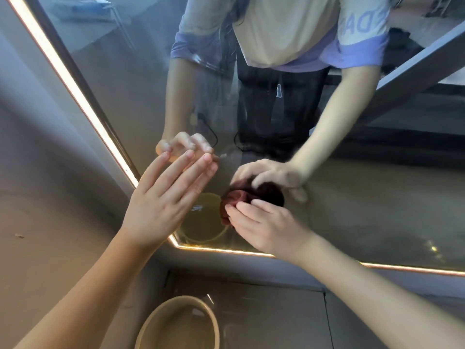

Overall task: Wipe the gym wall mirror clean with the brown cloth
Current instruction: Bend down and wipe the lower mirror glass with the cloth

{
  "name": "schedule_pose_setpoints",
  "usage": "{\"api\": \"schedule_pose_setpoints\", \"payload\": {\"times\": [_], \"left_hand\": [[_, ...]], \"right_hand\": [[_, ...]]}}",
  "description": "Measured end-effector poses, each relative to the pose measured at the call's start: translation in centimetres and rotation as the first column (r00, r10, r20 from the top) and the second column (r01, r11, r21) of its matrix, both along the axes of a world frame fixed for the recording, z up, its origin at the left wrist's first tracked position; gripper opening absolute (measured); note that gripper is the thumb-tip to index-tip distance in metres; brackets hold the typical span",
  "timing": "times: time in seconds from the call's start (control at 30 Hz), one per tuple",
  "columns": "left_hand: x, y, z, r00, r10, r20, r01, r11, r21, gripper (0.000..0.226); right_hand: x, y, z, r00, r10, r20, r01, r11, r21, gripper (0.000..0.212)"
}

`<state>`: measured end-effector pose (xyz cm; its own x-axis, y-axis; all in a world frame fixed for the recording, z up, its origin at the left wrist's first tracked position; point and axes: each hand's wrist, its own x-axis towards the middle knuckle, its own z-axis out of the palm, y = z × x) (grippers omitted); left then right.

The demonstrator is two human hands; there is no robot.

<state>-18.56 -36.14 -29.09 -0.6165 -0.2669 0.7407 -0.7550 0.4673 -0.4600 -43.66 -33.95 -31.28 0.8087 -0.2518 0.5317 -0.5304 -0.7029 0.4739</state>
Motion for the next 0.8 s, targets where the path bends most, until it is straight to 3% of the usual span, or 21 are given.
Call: {"api": "schedule_pose_setpoints", "payload": {"times": [0.07,0.1,0.17,0.23,0.33,0.47,0.6,0.73,0.8], "left_hand": [[1.0,0.0,-0.4,0.999,0.032,0.016,-0.032,0.999,0.02,0.058],[1.0,0.3,-0.4,0.998,0.052,0.044,-0.058,0.989,0.136,0.051],[1.5,0.5,-0.5,0.999,0.05,0.015,-0.052,0.976,0.214,0.046],[1.7,0.1,-1.0,0.994,0.105,0.013,-0.105,0.994,0.02,0.057],[1.4,-0.1,-1.0,0.998,0.058,-0.03,-0.058,0.998,-0.013,0.064],[1.4,0.2,-1.1,0.999,-0.001,-0.054,0.001,1.0,-0.002,0.06],[1.6,0.0,-1.5,0.998,-0.005,-0.068,0.006,1.0,0.012,0.056],[1.1,0.3,-1.3,0.994,-0.044,-0.104,0.046,0.999,0.021,0.052],[1.0,0.5,-1.0,0.993,-0.061,-0.103,0.064,0.997,0.032,0.05]], "right_hand": [[-1.2,0.7,1.1,0.998,-0.036,0.05,0.035,0.999,0.009,0.017],[-2.2,1.2,1.7,0.994,-0.062,0.095,0.062,0.998,-0.002,0.017],[-3.8,1.9,1.9,0.982,-0.124,0.144,0.13,0.991,-0.034,0.019],[-3.5,1.6,0.9,0.979,-0.139,0.152,0.146,0.989,-0.036,0.019],[-0.2,0.6,-2.5,0.997,-0.08,-0.009,0.079,0.997,-0.024,0.024],[-0.3,0.7,-2.5,0.998,-0.057,-0.017,0.058,0.997,0.057,0.028],[-3.7,1.3,-2.1,0.997,-0.059,-0.041,0.058,0.998,-0.024,0.02],[0.7,0.0,-4.0,0.994,0.004,-0.109,-0.007,0.999,-0.032,0.034],[2.2,-0.2,-4.5,0.99,0.024,-0.141,-0.023,1.0,0.004,0.027]]}}
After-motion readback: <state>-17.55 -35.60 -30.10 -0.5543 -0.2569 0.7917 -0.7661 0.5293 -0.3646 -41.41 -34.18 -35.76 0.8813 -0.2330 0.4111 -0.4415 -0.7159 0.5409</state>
